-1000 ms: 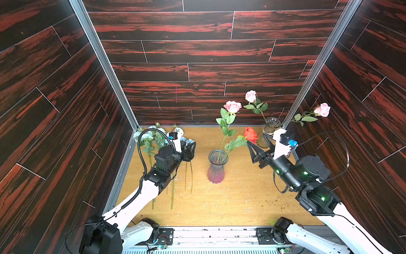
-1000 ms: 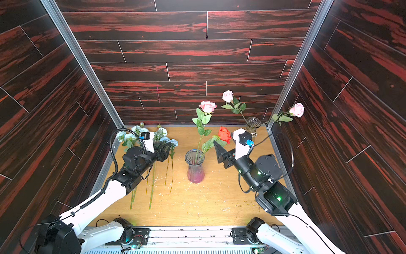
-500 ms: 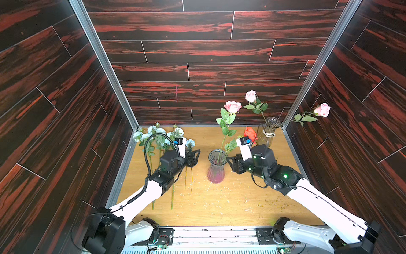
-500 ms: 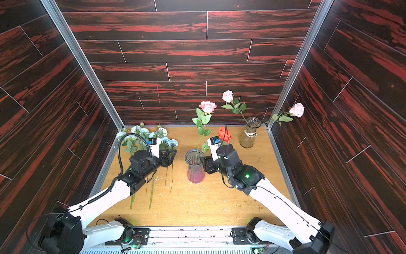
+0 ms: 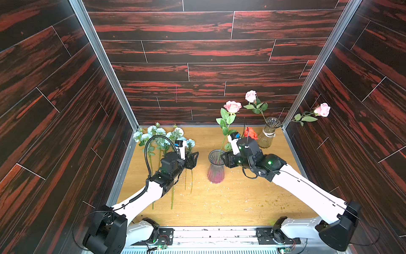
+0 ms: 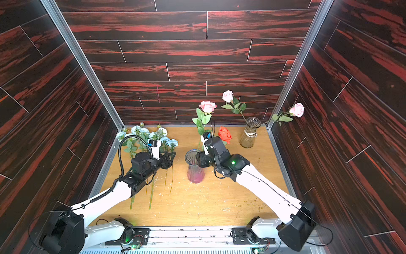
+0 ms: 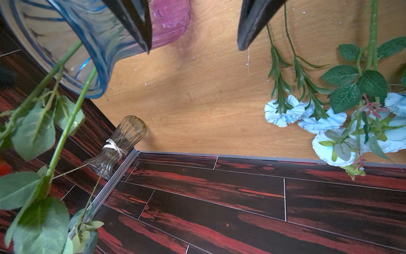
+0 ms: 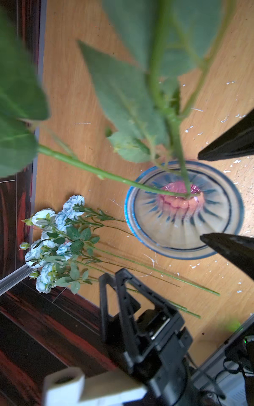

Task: Pick out blue flowers from the vase
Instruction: Adjust the vase at the center of the board.

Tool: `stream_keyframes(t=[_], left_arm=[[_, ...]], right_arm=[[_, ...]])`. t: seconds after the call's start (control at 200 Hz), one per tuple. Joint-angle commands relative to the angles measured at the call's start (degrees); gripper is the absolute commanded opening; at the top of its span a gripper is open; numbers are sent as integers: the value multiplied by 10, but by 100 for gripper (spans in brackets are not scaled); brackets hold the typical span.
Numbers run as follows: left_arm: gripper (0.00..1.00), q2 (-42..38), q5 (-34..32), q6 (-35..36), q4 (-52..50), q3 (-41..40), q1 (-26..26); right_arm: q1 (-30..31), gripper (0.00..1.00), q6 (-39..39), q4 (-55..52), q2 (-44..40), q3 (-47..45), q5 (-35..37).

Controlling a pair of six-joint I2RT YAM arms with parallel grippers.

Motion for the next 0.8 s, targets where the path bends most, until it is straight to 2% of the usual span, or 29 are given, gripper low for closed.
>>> stream_keyframes(t=[0.0,0.18,0.336,0.581,0.686,0.797], left_arm=[[64,4,-7,23,22,-9,-1],[64,-4,-9,29,30,-19,-2],[64,-11,-11,33,34,-25,-2],[63,-21,-13,36,39,-33,-2],[64,-23,-14,37,39,-35,-1],[63,-23,-13,36,43,-35,-2]], right_arm=[[-11,54,12,-25,29,39,-17],[-32,50,13,-62,90,100,-44],[-36,49,12,-146,139,158,8],[-32,45,23,-169,125,144,18],[-5,44,12,-139,102,141,4],[18,43,8,-154,106,181,8]])
